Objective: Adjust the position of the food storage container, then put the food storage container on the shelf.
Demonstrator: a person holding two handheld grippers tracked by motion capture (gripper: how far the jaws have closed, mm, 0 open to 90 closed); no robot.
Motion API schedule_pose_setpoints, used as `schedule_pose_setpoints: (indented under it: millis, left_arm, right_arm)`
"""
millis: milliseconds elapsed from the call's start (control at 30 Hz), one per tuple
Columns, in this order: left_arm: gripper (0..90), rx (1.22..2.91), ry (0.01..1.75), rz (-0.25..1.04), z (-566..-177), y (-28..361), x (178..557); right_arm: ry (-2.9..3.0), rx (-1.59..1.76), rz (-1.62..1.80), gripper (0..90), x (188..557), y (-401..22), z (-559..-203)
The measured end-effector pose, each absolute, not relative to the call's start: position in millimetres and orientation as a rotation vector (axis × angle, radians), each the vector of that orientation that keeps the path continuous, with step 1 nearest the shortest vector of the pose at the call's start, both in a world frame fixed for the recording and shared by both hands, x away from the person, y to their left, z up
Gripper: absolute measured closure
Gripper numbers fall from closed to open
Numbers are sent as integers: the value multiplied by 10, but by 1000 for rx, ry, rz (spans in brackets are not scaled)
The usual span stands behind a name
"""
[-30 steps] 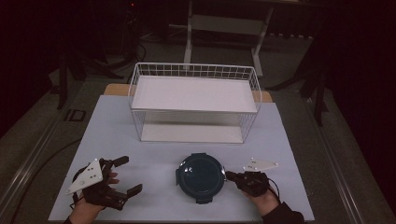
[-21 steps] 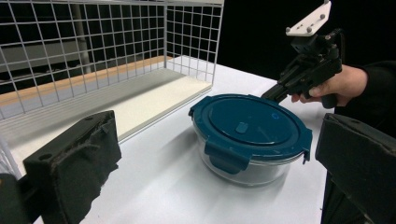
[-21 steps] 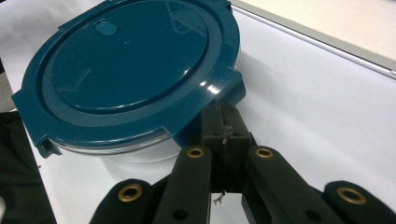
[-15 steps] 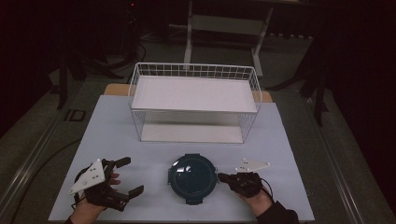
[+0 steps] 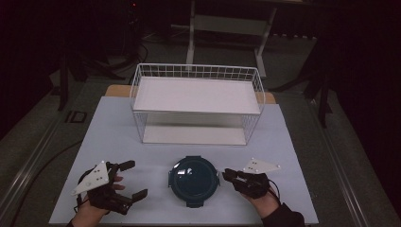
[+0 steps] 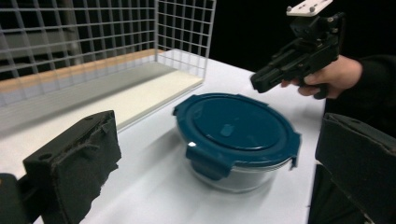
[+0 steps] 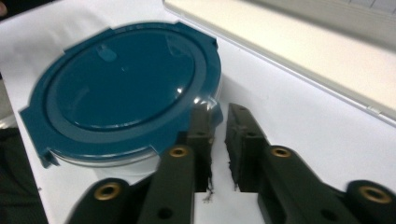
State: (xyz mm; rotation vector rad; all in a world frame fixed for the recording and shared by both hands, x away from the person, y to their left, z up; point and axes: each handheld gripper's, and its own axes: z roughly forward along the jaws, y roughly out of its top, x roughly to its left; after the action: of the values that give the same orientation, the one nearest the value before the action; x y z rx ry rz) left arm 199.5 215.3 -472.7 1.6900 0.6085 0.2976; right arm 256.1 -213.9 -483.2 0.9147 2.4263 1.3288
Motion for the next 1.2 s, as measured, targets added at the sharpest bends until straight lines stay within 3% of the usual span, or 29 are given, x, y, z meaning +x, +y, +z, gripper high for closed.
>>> schedule_pose_setpoints:
  millis: [33,167,233,333,533,867,1200]
  left_arm:
    - [0,1686,601,283,-4719,2136,2003]
    - [0,1719,580,263,-4652,2056,2010]
    - [0,1732,579,258,-4602,2027,2024]
    - [0,1744,601,248,-4520,1995,2059]
    - [0,1752,658,200,-4425,1937,2144]
    - [0,1808,740,105,-4466,1711,2347]
    - [0,1893,899,11,-4683,1517,2576]
  right_arm:
    - [2393,909,1355,659,2534,-2153,-4797]
    - [2368,868,1416,458,2498,-2146,-4742]
    - [2354,872,1448,282,2483,-2135,-4706]
    - [2349,819,1452,127,2472,-2110,-4677]
    - [2288,834,1453,109,2460,-2118,-4611]
    - [2300,829,1441,205,2406,-2149,-4546]
    - [2229,822,1469,146,2355,-2193,-4497]
